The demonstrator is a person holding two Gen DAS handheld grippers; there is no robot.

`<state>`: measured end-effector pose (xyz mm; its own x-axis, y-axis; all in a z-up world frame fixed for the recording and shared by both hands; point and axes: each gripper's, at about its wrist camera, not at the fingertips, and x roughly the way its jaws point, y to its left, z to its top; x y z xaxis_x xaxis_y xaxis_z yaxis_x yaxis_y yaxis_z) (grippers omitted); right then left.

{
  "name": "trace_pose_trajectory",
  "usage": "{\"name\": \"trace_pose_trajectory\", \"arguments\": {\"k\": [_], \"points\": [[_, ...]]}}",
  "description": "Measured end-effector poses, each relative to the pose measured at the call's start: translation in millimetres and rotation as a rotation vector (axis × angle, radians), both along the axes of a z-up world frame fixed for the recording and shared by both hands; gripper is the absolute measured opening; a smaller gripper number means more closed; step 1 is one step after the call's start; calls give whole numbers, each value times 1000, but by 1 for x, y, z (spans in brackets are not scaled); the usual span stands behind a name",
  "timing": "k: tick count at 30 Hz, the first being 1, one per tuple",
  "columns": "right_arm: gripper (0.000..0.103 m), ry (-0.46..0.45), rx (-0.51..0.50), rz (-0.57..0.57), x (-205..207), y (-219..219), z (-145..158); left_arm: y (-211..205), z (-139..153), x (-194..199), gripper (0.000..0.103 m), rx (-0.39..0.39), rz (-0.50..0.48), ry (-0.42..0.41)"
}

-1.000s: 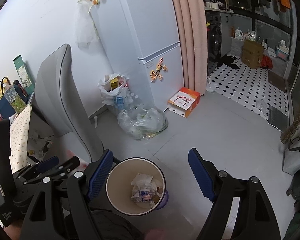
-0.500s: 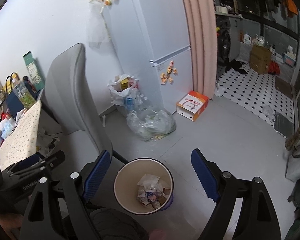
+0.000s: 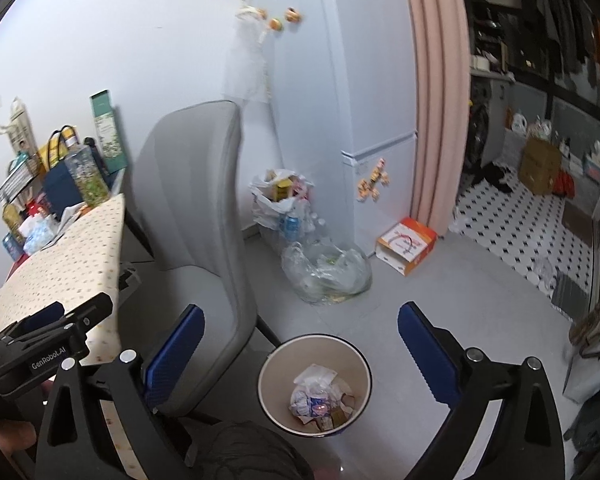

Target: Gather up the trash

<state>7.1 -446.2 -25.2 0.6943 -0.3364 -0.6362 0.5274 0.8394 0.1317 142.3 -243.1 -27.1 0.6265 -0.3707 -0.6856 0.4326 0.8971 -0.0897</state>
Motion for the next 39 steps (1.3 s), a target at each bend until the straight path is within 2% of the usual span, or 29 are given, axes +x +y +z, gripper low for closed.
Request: {"name": "trace_pose_trajectory", "arguments": {"k": [18, 24, 39], "points": [[95, -77, -116, 143, 6, 104, 68, 113, 55, -23, 97, -75, 154, -122], [95, -95, -119, 185, 6, 132, 77, 150, 67, -36, 97, -71, 220, -159], [95, -104, -142, 267, -4, 190, 83, 207, 75, -63, 97, -56, 293, -193]]}}
